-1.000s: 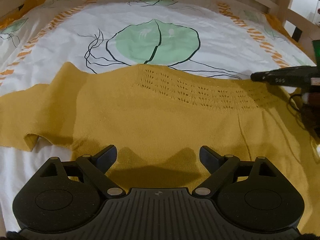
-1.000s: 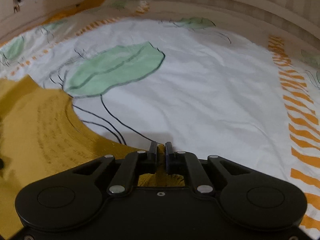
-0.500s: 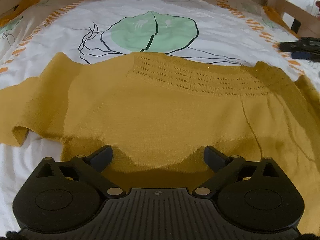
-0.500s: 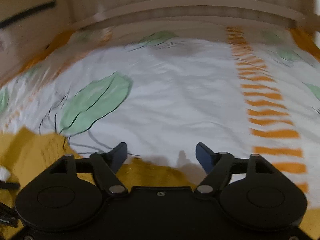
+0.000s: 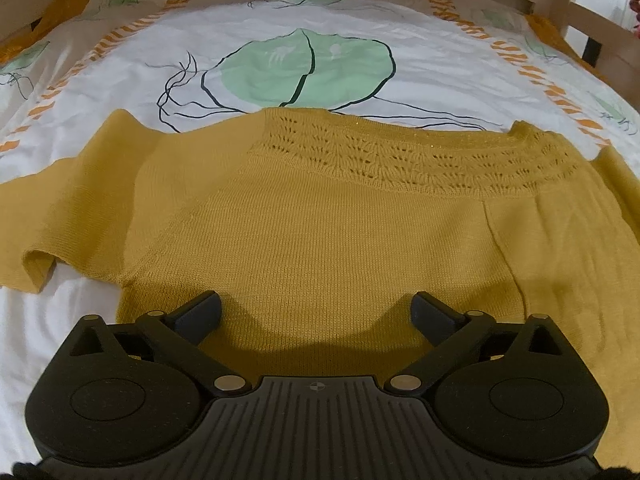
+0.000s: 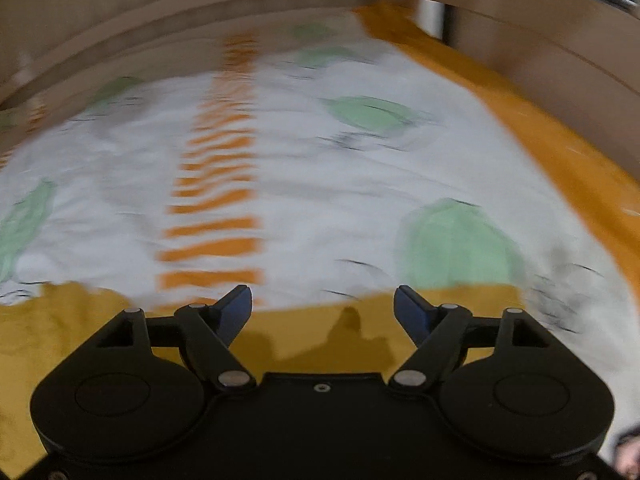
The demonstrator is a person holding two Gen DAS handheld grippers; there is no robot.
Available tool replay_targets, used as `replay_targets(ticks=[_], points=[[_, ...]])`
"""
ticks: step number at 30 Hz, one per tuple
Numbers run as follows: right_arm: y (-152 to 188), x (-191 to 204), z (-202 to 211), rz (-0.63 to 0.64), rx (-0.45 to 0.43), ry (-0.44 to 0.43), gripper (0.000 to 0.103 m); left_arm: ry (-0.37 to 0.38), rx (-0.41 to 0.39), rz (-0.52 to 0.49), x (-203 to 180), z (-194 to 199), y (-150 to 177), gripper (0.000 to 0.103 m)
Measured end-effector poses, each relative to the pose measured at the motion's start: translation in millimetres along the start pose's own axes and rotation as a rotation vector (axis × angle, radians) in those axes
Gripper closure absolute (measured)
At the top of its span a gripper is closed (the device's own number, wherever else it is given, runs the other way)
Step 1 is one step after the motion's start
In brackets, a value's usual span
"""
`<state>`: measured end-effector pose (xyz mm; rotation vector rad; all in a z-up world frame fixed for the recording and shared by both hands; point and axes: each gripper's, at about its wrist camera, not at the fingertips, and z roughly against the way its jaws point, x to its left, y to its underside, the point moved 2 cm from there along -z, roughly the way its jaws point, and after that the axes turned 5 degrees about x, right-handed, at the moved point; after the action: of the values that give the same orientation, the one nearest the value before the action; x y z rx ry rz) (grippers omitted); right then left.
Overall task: Fold small clothes
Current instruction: 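Lift the sleeve with the right gripper, lay it across the body, release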
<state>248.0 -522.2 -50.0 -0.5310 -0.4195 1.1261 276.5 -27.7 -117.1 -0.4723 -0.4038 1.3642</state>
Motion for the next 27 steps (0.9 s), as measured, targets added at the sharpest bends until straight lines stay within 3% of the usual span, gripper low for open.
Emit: replay_targets(ticks=[8, 20, 21, 22, 24, 27], points=[[5, -73, 0, -0.124, 0.030, 0.142, 0.020, -0.002, -0.006, 0.004, 1, 1, 0, 0.000], [32, -112, -39, -0.387, 0.127, 0.108, 0.022, 0.001, -0.009, 0.004, 0, 0, 0, 0.000], [34, -110, -39, -0.388, 0.123, 0.108, 0.041, 0.003, -0.009, 0.005, 1, 0, -1, 0.000], [34, -107, -38, -0.375, 0.115, 0.115, 0.084, 0.004, -0.008, 0.006, 1, 0, -1, 0.000], [30, -97, -34, -0.326, 0.107, 0.125, 0.089, 0.006, -0.006, 0.007, 1, 0, -2, 0.000], [17, -82, -18, -0.222, 0.078, 0.161, 0.090, 0.010, -0.010, 0.003, 1, 1, -2, 0.001]])
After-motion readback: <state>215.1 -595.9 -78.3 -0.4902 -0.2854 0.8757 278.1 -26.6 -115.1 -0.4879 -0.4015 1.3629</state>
